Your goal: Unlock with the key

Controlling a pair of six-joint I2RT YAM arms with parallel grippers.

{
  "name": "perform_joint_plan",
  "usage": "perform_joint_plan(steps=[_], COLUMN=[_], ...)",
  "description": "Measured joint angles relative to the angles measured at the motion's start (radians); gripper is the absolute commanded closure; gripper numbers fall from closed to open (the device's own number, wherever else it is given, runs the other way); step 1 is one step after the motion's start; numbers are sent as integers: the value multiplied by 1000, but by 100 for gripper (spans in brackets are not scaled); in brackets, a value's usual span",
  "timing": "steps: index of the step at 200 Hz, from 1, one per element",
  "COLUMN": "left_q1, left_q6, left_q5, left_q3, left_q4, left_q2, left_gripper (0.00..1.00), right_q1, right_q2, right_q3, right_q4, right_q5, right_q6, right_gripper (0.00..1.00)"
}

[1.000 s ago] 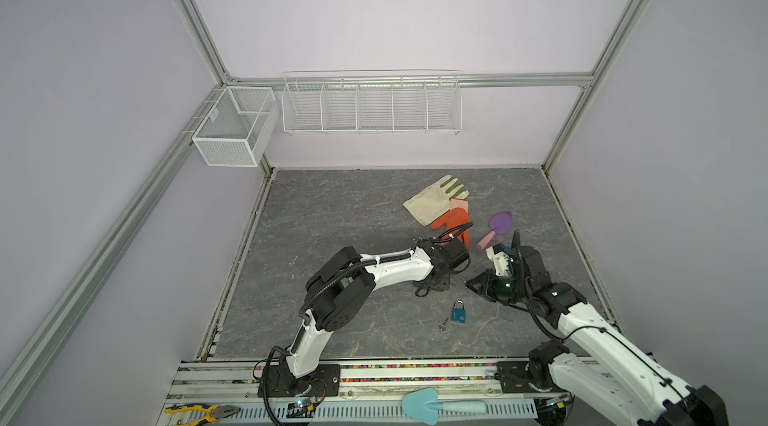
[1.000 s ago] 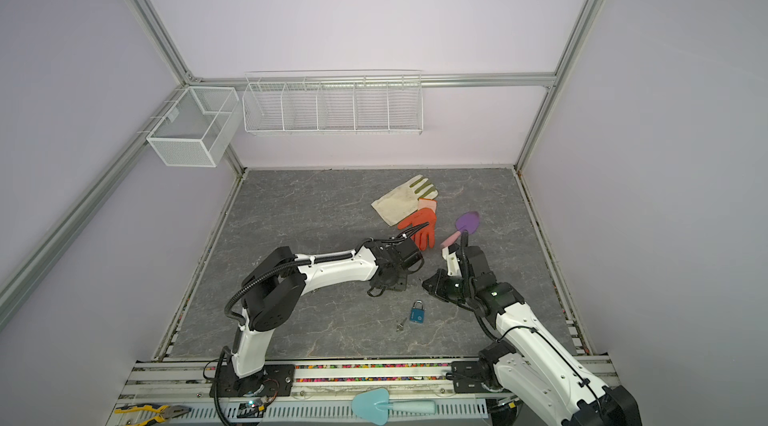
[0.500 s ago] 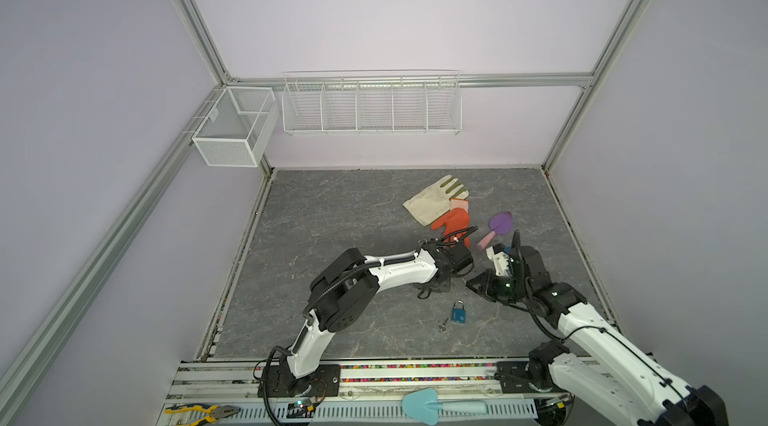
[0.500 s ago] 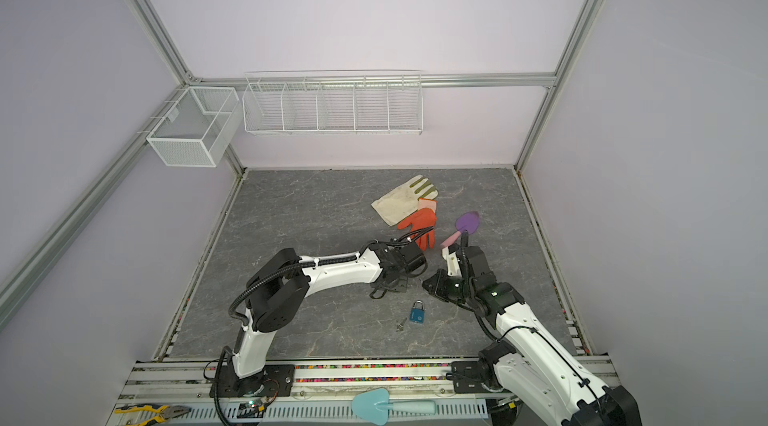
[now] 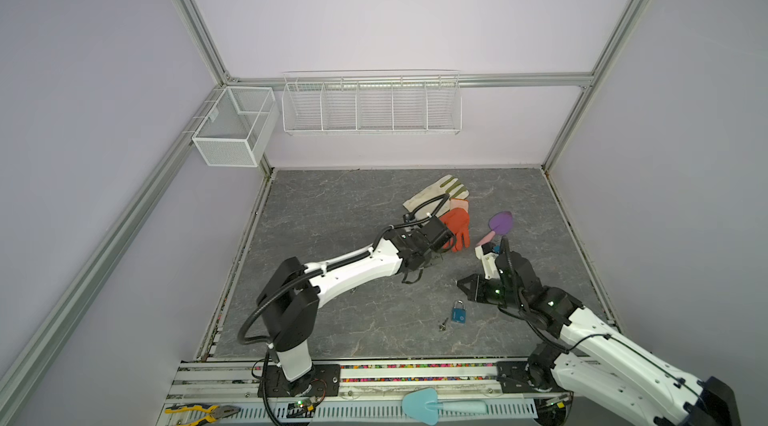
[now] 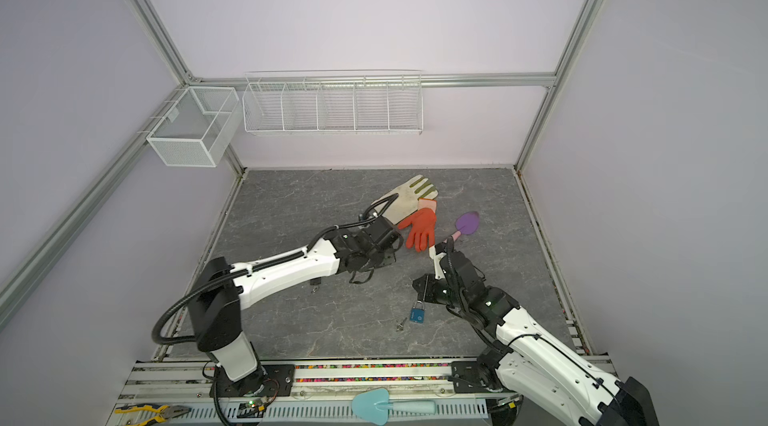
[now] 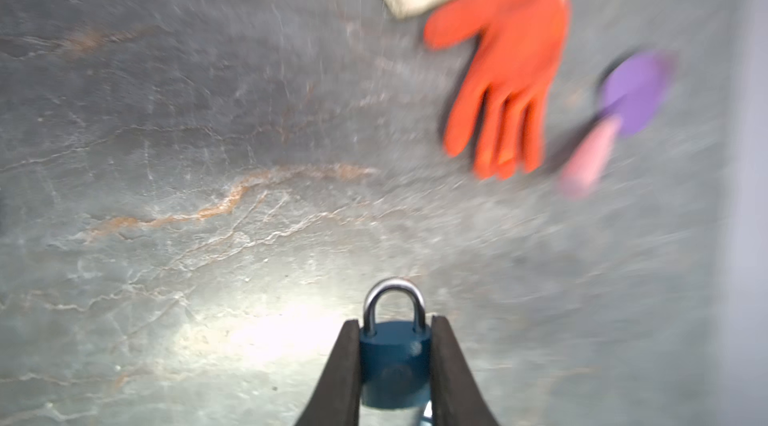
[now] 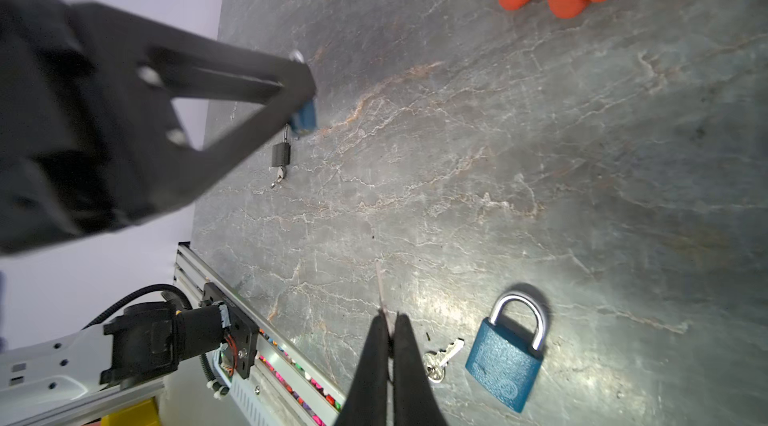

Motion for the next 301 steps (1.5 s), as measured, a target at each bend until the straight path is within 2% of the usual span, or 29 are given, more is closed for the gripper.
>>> perform_joint_plan(steps=[32,49,100,165,301], left_q1=[16,17,19,22,23], left_q6=[-169,-251,-383,-431,-449], left_q5=[51,74,109,102,80], left_q3=[-166,-254,-293,-321,-341], left_q4=[193,273,371,414,419], left_q2=[-148,-189,-222,-245,-270], left_gripper=[99,100,100,100,100], right_q1=[132,176,219,232,232], right_q2=[31,62,191,242,222], right_q3=[38,58,120,162,180], right_q4=[70,117,212,223,209], right_q5=[168,239,324,339,374], right_q6=[-6,-16,-54,-74,-90], right_gripper=[94,94,94,94,94])
